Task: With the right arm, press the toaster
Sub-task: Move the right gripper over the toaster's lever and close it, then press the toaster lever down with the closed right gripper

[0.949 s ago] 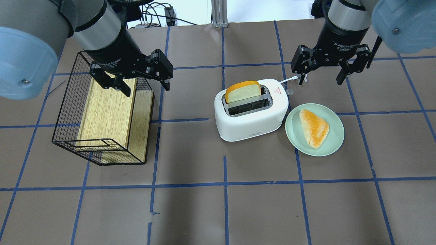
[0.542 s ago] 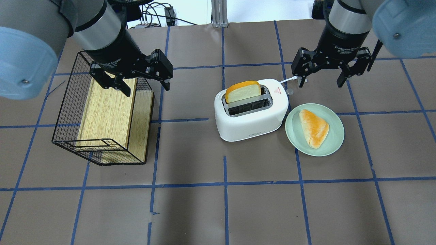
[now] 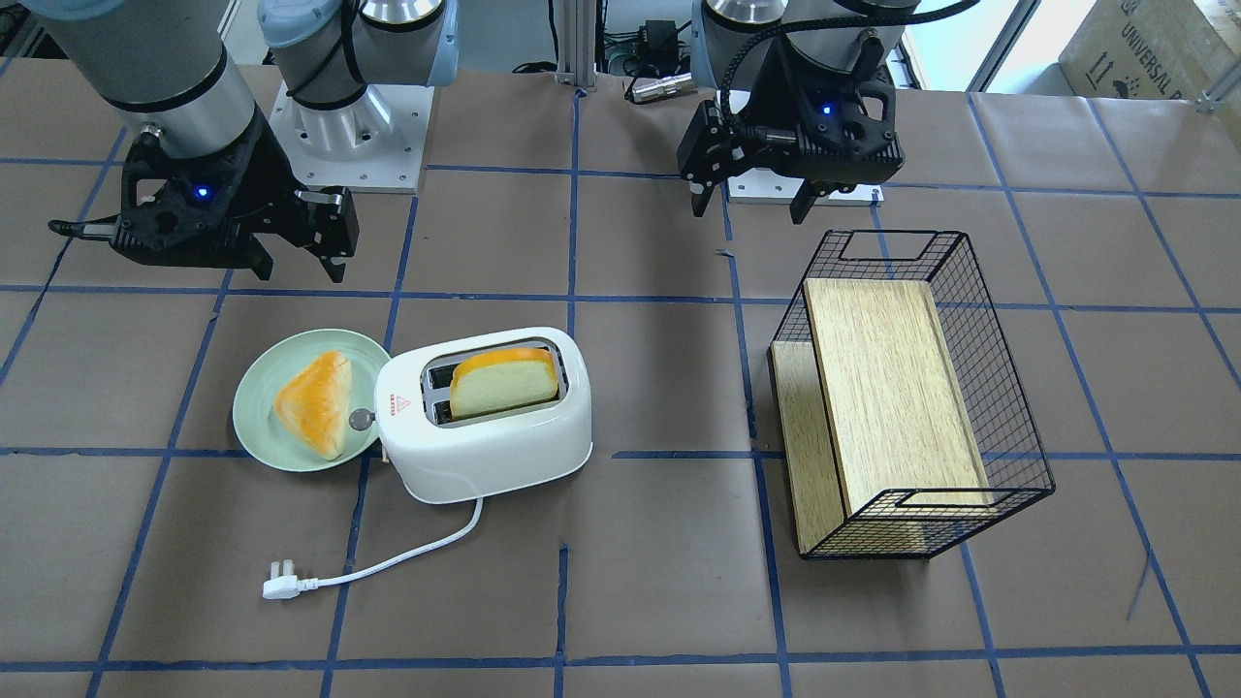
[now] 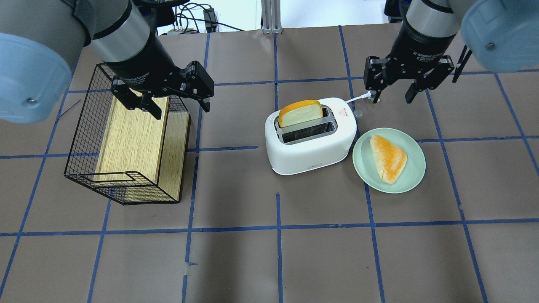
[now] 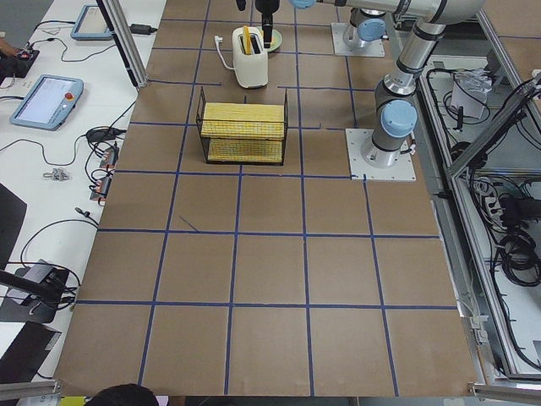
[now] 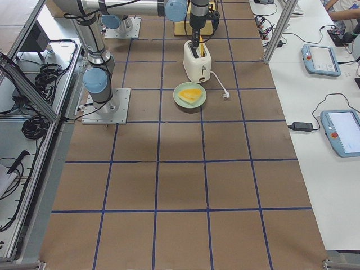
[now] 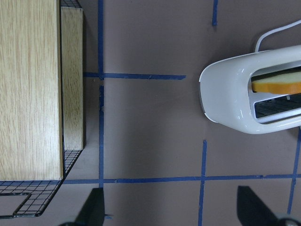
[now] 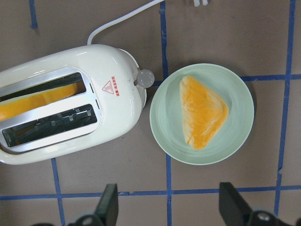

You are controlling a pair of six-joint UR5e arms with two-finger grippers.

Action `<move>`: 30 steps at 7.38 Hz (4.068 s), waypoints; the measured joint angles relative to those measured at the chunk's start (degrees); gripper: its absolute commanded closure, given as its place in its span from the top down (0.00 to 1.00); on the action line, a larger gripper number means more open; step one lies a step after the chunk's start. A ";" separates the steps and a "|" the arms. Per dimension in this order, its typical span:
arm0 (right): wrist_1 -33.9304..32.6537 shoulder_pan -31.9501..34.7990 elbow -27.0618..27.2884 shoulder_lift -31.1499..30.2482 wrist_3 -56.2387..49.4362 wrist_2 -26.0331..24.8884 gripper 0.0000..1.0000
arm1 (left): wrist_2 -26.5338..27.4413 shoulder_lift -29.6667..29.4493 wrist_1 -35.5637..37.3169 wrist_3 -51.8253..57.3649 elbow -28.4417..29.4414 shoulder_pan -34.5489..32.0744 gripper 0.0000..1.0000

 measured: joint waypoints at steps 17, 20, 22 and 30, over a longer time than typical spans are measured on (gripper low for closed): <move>-22.00 0.02 7.97 12.90 -88.26 -0.79 0.15 | 0.00 0.00 0.00 0.00 0.03 0.00 1.00; -24.44 0.58 9.47 12.90 -88.57 -0.58 0.16 | 0.00 0.00 0.00 0.00 0.03 0.00 1.00; -24.67 0.84 9.71 13.40 -88.50 -0.36 0.17 | 0.00 0.00 0.00 0.00 0.00 0.00 1.00; -30.32 0.99 13.08 16.07 -88.60 -0.29 0.18 | 0.00 0.00 0.00 0.00 0.00 0.00 1.00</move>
